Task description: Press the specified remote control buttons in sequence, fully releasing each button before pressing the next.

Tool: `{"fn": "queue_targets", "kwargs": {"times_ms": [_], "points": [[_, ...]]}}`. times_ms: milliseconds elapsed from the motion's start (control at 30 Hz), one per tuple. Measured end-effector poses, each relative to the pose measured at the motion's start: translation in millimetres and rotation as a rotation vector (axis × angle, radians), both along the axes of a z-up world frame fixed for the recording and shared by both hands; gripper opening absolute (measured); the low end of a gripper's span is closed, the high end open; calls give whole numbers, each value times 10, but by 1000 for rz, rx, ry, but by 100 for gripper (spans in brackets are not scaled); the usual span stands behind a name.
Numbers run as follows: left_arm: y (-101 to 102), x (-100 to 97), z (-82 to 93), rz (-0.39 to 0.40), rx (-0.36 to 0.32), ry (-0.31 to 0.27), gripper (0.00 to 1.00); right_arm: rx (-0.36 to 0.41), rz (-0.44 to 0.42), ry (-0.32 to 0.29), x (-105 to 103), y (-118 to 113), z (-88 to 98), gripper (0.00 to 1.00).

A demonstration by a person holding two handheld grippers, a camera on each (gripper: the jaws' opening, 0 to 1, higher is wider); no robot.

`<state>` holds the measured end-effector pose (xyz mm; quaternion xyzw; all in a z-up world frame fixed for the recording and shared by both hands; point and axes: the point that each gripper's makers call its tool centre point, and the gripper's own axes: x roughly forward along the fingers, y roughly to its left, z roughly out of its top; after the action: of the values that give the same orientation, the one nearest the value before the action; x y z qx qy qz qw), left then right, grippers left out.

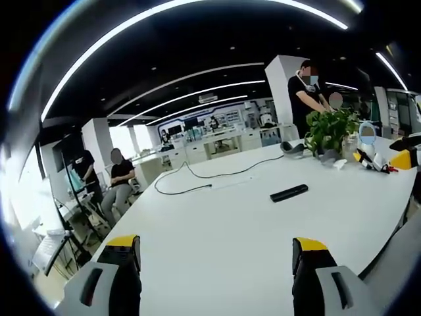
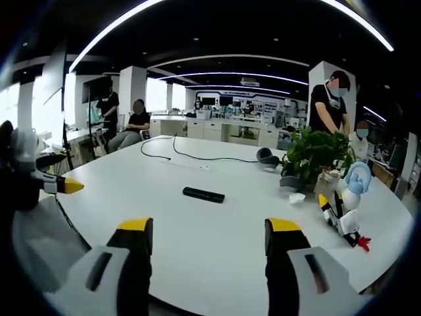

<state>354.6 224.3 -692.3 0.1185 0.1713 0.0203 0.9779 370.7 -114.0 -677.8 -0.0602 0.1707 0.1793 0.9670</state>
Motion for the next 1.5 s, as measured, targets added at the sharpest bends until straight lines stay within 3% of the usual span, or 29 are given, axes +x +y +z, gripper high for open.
{"fn": "queue_targets", "kwargs": {"times_ms": [267,567,767,900,1500], "points": [[-53,4,-4,-26,-10,5,100,-5,-1,7,3,-1,-15,70],[-219,10,-63,-111,-14,45,100,-2,-8,15,8,-20,-28,69],[-250,19,-21,-132,-55,44,100,-4,-16,26,9,-33,-43,67],[-295,61,-46,-170,-46,91,100,-9,-9,39,4,-21,-65,64],[-649,843,309,-411,44,97,100,-24,-9,77,-4,-22,-136,56]]}}
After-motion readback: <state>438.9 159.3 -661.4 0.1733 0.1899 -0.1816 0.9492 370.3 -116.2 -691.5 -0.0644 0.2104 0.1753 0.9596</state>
